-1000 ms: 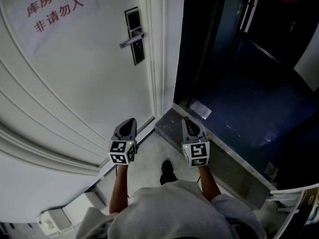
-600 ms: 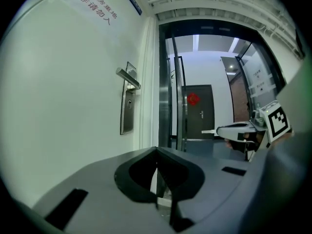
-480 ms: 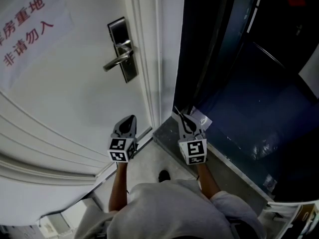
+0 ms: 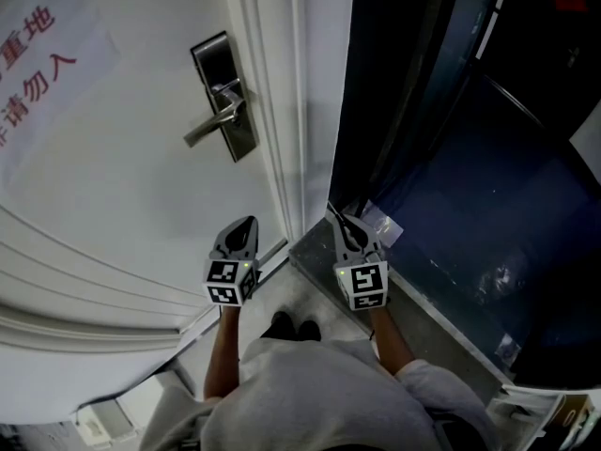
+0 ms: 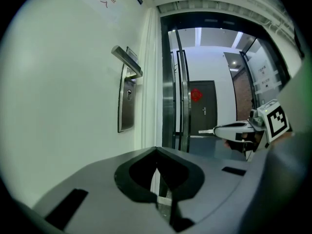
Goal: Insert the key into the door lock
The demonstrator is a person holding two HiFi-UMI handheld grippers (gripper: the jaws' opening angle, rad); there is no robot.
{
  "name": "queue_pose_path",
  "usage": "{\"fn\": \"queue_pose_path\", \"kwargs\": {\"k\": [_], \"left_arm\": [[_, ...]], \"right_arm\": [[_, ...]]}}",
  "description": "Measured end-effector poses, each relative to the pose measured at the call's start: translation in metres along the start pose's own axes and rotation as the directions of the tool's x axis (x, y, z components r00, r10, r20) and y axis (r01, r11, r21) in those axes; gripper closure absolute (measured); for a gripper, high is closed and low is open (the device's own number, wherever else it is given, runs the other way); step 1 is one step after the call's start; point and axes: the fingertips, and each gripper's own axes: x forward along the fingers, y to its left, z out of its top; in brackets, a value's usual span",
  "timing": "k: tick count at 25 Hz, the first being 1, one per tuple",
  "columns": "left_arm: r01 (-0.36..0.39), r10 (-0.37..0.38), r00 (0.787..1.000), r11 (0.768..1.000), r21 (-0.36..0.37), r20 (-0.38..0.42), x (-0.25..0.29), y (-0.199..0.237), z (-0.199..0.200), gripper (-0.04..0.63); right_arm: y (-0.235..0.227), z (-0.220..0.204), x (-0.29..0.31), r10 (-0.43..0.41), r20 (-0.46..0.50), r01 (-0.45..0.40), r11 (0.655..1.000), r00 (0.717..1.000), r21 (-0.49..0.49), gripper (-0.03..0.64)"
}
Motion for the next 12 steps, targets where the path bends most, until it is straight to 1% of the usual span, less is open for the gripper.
{"fn": "queue_pose_path", "kwargs": {"k": [3, 7, 12], "left_arm": [[0.0, 0.0, 1.0, 1.0, -0.002, -0.003, 0.004, 0.008, 0.001, 0.578], [0.002, -0.002, 1.0, 1.0, 0.016, 0.01, 0.013, 0.02, 0.009, 0.578], [0.026, -0.027, 0.999, 0.999, 0.027, 0.03, 0.026, 0.041, 0.021, 0.58]], "right_arm": [[-0.001, 0.002, 0.008, -0.003, 0.0, 0.003, 1.0, 1.0, 0.0, 0.586], [-0.002, 0.009, 0.025, -0.019, 0.007, 0.019, 1.0, 1.0, -0.002, 0.588], [0.0, 0.027, 0.056, -0.039, 0.029, 0.039, 0.999, 0.999, -0.011, 0.587]]}}
